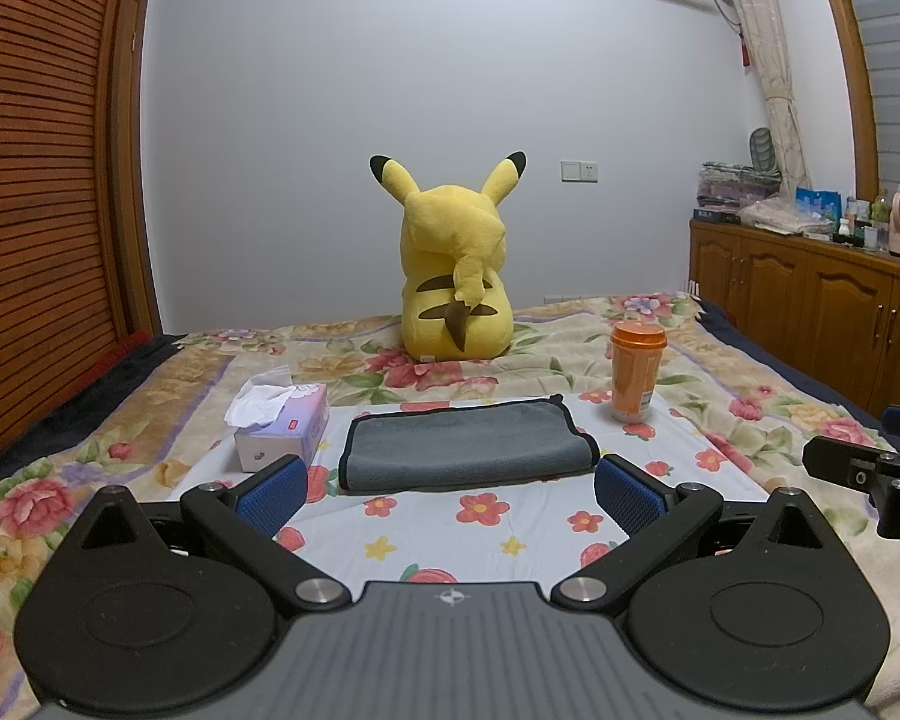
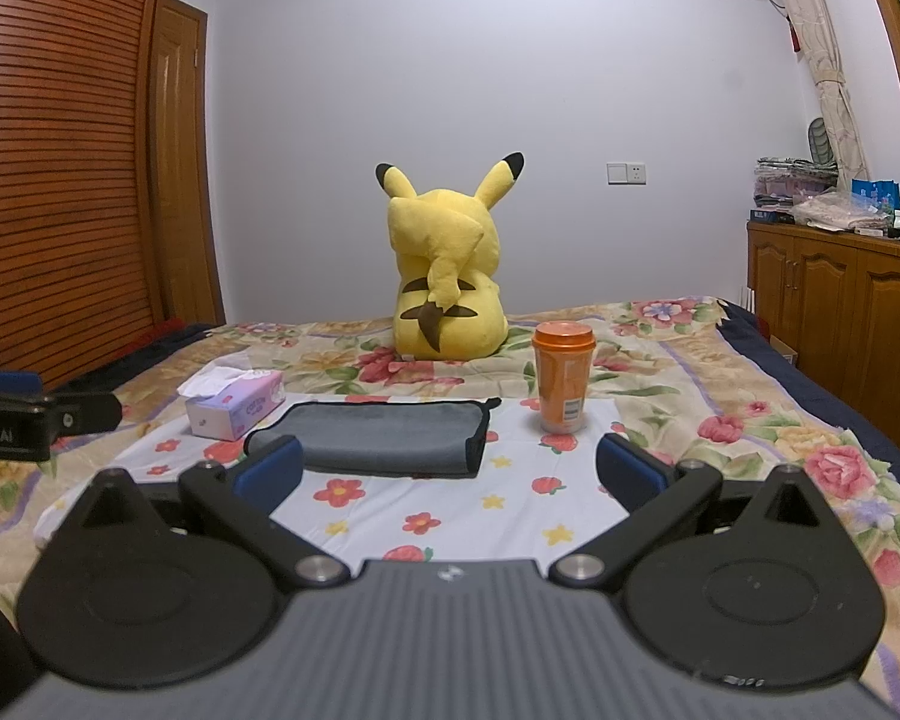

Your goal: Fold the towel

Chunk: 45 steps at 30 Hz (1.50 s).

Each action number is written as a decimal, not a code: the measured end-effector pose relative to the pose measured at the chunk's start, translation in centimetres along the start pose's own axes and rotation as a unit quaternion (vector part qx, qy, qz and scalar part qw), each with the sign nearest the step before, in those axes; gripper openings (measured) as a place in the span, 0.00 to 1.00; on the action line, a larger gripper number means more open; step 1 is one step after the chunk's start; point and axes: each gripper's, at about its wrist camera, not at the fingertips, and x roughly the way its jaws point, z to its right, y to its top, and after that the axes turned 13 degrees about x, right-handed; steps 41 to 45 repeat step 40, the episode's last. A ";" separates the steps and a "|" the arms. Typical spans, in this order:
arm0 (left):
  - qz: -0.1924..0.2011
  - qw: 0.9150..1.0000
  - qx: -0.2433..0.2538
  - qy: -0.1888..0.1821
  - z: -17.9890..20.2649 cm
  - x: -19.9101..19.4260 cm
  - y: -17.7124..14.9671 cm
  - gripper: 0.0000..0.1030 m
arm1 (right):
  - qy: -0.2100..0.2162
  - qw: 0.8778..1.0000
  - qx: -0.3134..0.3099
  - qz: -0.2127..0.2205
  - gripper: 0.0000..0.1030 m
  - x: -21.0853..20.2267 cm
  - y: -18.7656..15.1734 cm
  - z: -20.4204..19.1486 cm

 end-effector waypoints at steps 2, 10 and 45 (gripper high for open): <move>0.000 1.000 0.000 0.000 0.1 0.0 0.0 1.00 | 0.000 1.000 0.000 0.000 1.00 0.0 0.0 0.0; 0.000 1.000 0.001 0.001 0.0 0.0 0.0 1.00 | 0.000 1.000 0.000 0.000 1.00 0.0 0.0 0.0; -0.002 1.000 0.000 0.000 -0.3 0.0 -0.1 1.00 | 0.000 1.000 0.000 0.001 1.00 0.0 0.0 0.1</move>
